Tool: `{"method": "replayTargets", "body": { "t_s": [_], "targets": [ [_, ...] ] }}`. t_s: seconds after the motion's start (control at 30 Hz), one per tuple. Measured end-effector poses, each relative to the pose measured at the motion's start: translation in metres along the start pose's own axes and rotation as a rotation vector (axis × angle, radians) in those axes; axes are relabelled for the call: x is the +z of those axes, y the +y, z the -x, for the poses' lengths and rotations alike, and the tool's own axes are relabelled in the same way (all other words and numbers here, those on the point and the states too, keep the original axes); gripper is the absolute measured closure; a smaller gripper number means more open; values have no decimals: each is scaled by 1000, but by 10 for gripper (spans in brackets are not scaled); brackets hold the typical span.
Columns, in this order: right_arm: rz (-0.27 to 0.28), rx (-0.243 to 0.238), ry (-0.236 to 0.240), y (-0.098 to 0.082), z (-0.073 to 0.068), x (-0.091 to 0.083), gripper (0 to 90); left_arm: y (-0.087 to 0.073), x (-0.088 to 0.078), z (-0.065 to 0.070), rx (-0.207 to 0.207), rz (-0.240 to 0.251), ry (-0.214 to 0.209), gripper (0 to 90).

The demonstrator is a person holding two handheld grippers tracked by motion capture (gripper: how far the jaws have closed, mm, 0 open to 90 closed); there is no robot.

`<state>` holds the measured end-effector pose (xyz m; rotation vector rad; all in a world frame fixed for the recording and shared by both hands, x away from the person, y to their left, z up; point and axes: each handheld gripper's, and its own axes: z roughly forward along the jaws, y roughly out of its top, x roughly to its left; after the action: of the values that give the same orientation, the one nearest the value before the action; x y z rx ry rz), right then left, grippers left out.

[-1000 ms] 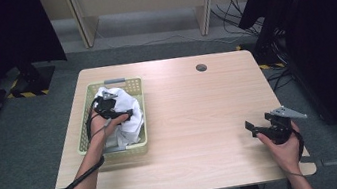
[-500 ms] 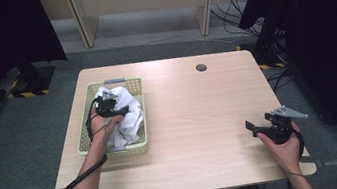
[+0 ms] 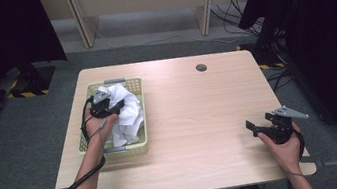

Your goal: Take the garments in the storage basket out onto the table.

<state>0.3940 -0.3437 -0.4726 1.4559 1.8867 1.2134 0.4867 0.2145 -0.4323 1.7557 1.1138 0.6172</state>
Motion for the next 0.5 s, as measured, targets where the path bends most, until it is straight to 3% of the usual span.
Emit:
{"method": "replayTargets", "body": {
  "t_s": [0.5],
  "targets": [
    [1,0,-1,0,0,0,62,12,-21,0,-3,314,62,830]
  ]
}}
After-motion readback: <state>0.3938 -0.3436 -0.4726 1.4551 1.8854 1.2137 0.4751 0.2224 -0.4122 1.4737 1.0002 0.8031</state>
